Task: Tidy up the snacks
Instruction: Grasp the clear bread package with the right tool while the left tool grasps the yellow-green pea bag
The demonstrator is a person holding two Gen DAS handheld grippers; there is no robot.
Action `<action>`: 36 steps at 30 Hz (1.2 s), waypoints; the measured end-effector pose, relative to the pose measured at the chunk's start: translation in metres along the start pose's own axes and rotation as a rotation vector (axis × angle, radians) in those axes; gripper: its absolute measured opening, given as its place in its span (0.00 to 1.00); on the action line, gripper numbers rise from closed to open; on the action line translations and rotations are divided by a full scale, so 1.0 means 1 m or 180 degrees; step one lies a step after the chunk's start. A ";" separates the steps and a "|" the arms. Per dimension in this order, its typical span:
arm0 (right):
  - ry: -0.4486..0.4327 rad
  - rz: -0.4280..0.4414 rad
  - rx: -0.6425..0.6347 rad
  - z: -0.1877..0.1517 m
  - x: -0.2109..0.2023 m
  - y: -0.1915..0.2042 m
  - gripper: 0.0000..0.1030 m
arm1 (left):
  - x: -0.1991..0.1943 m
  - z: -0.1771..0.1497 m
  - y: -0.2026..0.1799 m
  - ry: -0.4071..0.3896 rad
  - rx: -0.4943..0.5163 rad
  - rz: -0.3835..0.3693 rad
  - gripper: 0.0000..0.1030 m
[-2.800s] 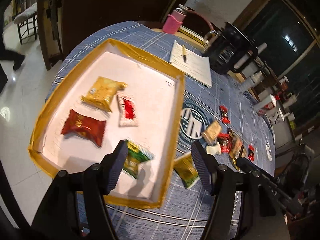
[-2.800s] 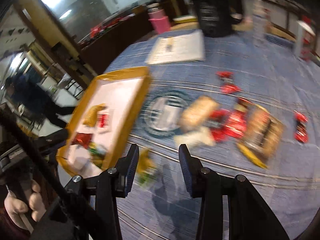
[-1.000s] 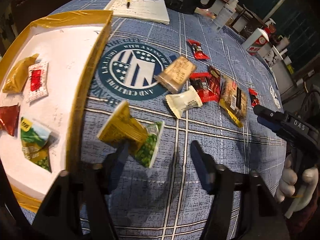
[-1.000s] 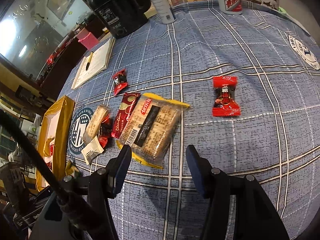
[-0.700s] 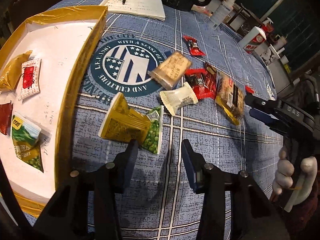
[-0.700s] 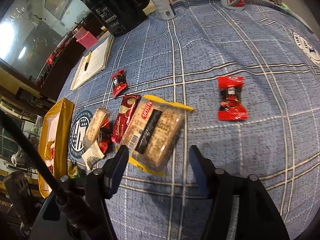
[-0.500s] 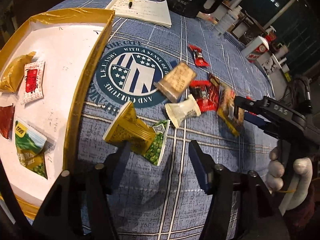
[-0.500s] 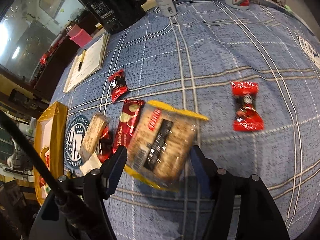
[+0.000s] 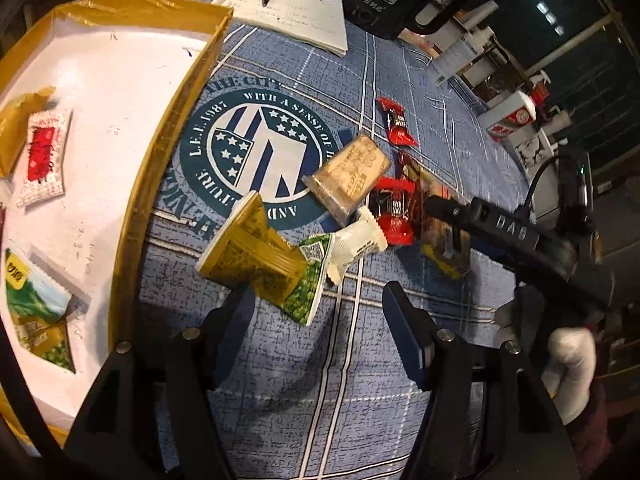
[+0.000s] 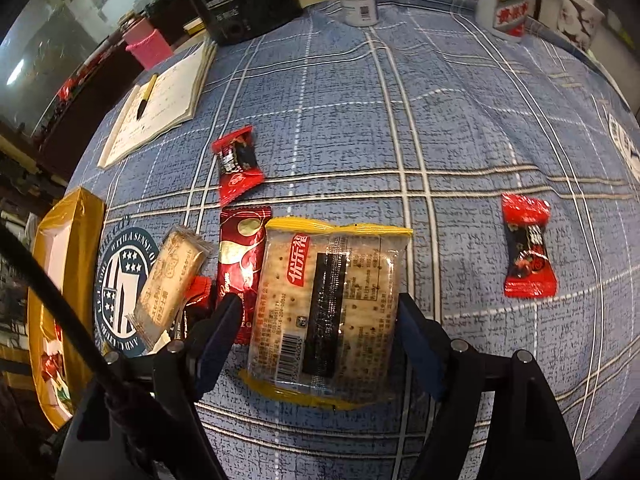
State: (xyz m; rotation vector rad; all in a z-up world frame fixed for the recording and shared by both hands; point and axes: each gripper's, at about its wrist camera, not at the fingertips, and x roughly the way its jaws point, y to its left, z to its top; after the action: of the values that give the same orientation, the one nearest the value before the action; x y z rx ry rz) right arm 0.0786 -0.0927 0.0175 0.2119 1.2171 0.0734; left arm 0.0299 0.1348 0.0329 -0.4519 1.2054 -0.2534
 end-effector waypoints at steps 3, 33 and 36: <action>-0.0003 -0.0165 -0.0178 0.000 0.003 0.009 0.77 | 0.003 0.005 0.000 0.0024 -0.0087 -0.0025 0.65; 0.0094 -0.0059 -0.0441 -0.048 -0.021 -0.015 0.68 | 0.022 0.027 -0.025 0.0267 0.0838 0.0618 0.68; 0.0096 -0.0051 -0.0446 -0.048 -0.023 -0.017 0.68 | 0.018 0.004 -0.027 0.0417 0.0911 0.0404 0.68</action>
State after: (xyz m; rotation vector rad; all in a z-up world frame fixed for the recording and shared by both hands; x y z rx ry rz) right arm 0.0249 -0.1075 0.0193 0.0792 1.2381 0.1479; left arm 0.0415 0.1039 0.0318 -0.1105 1.2966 -0.3447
